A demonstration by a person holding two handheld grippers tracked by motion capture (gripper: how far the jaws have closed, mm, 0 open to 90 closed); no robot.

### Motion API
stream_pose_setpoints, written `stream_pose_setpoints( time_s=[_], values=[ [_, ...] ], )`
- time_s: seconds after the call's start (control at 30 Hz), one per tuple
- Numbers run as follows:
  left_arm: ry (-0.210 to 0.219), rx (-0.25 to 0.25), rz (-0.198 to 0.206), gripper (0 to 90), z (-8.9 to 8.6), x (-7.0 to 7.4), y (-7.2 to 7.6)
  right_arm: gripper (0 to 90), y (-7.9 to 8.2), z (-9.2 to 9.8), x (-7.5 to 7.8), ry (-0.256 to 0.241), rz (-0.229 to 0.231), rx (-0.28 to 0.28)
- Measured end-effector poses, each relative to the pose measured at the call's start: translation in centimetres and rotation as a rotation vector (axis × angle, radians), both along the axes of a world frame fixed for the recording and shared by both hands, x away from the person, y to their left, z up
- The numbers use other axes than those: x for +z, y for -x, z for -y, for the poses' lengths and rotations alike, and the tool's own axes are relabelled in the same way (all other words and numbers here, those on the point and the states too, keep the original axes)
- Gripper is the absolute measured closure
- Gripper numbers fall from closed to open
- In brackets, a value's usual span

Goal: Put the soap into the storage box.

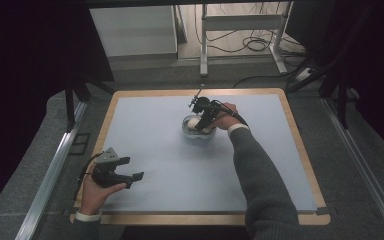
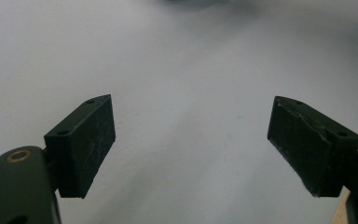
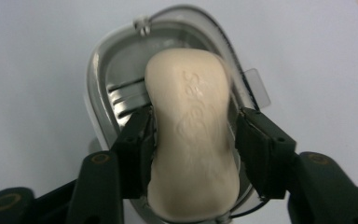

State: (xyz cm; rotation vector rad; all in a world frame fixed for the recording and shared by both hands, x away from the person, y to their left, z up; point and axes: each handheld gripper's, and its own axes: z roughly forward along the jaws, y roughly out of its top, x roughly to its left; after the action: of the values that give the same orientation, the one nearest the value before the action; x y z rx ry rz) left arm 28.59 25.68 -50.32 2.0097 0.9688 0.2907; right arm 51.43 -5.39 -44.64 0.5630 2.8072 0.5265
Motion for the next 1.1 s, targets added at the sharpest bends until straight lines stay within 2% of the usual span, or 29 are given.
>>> stream_pose_setpoints(
  time_s=[0.17,0.23,0.3,0.43,0.83,0.97,1.03,1.1],
  values=[
    [0.003,0.0,0.002,15.6,0.0,0.1,0.1,39.9,0.3,0.5,0.7,-0.024,0.012,-0.03],
    [0.008,-0.002,0.001,15.5,0.0,0.2,0.1,37.3,0.8,1.0,1.4,-0.078,0.027,-0.07],
    [0.021,-0.007,0.006,15.5,-0.1,0.4,0.2,36.4,1.0,1.2,1.6,-0.095,0.034,-0.08],
    [0.013,-0.002,0.0,15.5,0.0,0.2,0.0,33.2,2.6,2.0,2.8,-0.145,0.062,-0.105],
    [0.011,0.01,0.003,15.5,0.0,0.3,0.2,30.5,4.8,4.8,2.7,-0.239,0.103,-0.123],
    [0.014,0.006,0.005,15.5,-0.1,0.2,0.4,29.9,6.2,6.1,2.5,-0.265,0.123,-0.139],
    [0.017,0.005,0.008,15.5,-0.1,0.3,0.5,29.6,7.6,7.5,2.0,-0.294,0.13,-0.166],
    [0.017,0.002,0.009,15.5,-0.2,0.4,0.6,29.7,8.1,8.0,1.8,-0.302,0.132,-0.178]
  ],
)
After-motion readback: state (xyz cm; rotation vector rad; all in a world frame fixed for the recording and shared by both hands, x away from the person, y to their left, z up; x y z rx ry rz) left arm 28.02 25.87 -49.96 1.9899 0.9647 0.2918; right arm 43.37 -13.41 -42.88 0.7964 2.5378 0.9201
